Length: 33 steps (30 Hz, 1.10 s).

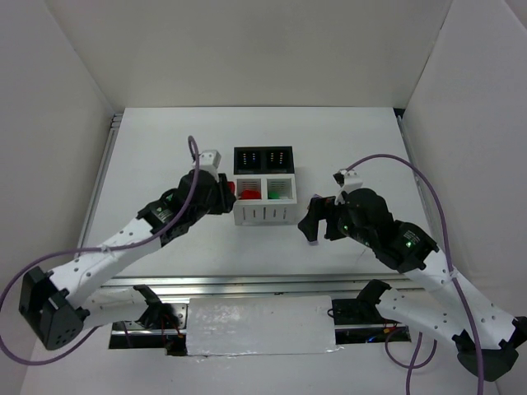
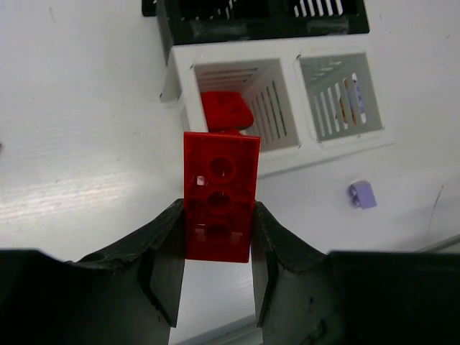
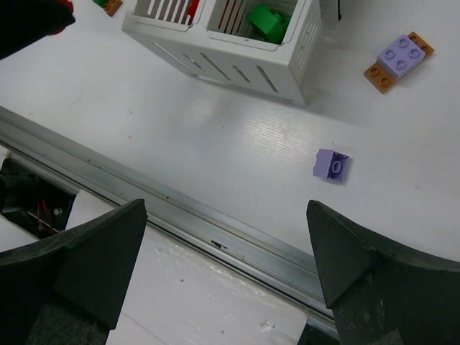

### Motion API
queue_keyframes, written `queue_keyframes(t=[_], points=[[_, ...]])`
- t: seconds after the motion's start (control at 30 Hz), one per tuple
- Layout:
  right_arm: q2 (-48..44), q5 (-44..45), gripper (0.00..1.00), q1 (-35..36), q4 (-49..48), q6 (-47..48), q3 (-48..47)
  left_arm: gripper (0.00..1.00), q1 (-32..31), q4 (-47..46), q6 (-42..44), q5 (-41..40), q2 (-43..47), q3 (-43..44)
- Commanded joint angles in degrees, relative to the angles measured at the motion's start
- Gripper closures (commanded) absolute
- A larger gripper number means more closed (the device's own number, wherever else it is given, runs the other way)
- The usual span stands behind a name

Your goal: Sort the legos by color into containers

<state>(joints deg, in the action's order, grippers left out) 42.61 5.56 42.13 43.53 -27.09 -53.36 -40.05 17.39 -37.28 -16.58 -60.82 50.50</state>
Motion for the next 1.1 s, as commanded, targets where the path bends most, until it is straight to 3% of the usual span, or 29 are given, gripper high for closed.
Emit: queue_keyframes(t=[0.0, 0.1, 0.23, 0.33, 0.37, 0.47, 0.53, 0.77, 1.07], points=[[0.02, 1.73, 0.0, 0.32, 0.94, 0.9, -3.24, 1.0, -0.29, -2.53, 5.89, 1.99, -8.32, 7.3], [0.02, 1.91, 0.0, 0.23, 1.3, 0.99, -3.59, 0.97, -0.29, -3.06, 6.69, 1.9, -13.6, 11.36], [0.02, 1.65, 0.0, 0.23, 1.38, 0.99, -3.24, 0.86, -0.29, -2.09, 6.69, 0.32, -17.84, 14.36], [0.02, 2.0, 0.0, 0.06, 1.3, 1.16, -3.06, 0.65, -0.29, -2.88, 6.52, 0.41, -18.64, 14.19], [0.1, 2.08, 0.0, 0.06, 1.3, 1.16, -3.06, 0.45, -0.29, -3.15, 6.52, 0.49, -18.81, 14.01], [0.72, 2.35, 0.0, 0.06, 0.95, 1.08, -2.71, 0.13, -0.29, -3.06, 6.17, 0.32, -19.25, 14.1], [1.51, 2.26, 0.0, 0.23, 0.24, 0.81, -1.66, 0.03, -0.38, -3.32, 5.81, 0.05, -19.16, 14.27], [5.9, 7.16, 0.0, -0.38, -0.99, -6.02, 1.77, 0.01, -0.29, -2.19, 4.59, -2.14, -15.92, 15.15], [18.2, 6.22, 0.0, -3.72, -6.87, -9.3, 10.82, 0.0, -0.2, 16.08, 1.85, -10.05, 2.6, 14.89]])
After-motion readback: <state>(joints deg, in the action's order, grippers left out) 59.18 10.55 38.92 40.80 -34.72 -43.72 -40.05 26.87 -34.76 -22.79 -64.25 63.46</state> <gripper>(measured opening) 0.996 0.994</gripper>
